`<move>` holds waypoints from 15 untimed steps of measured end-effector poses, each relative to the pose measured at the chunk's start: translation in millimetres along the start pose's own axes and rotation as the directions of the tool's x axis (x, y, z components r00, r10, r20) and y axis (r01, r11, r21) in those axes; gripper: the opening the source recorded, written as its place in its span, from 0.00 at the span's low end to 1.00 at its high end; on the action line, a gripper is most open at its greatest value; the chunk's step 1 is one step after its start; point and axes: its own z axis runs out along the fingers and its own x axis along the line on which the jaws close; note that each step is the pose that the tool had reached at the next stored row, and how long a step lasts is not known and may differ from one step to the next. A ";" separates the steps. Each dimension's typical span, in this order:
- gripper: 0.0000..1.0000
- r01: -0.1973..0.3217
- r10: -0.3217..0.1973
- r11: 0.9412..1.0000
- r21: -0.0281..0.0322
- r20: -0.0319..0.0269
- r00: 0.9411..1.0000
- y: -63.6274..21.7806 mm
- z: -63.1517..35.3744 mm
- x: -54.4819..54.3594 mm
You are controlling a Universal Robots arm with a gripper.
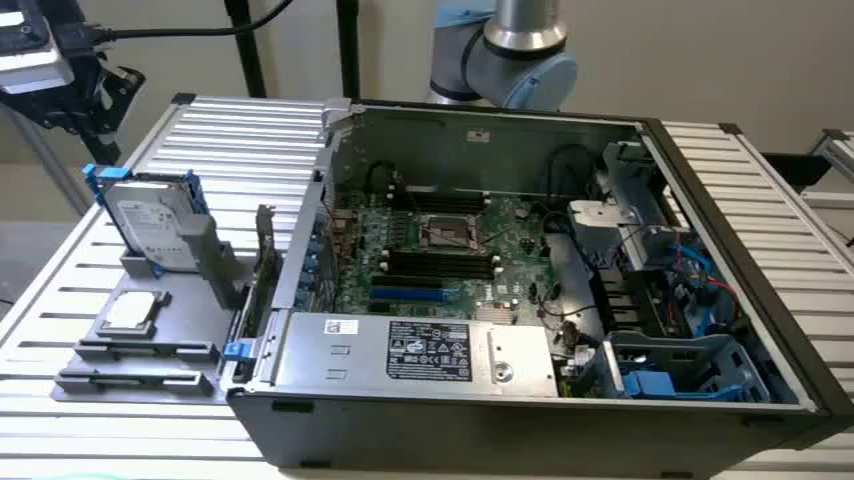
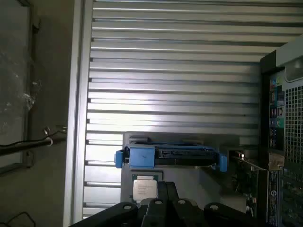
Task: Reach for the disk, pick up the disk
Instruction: 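Pick up the disk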
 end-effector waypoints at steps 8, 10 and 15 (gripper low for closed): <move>0.11 0.000 0.000 1.000 0.000 0.000 1.000 0.0 0.0 0.0; 0.11 0.000 0.000 1.000 0.000 0.000 1.000 0.0 0.0 0.0; 0.11 0.000 0.000 1.000 0.000 0.000 1.000 1.4 0.0 0.4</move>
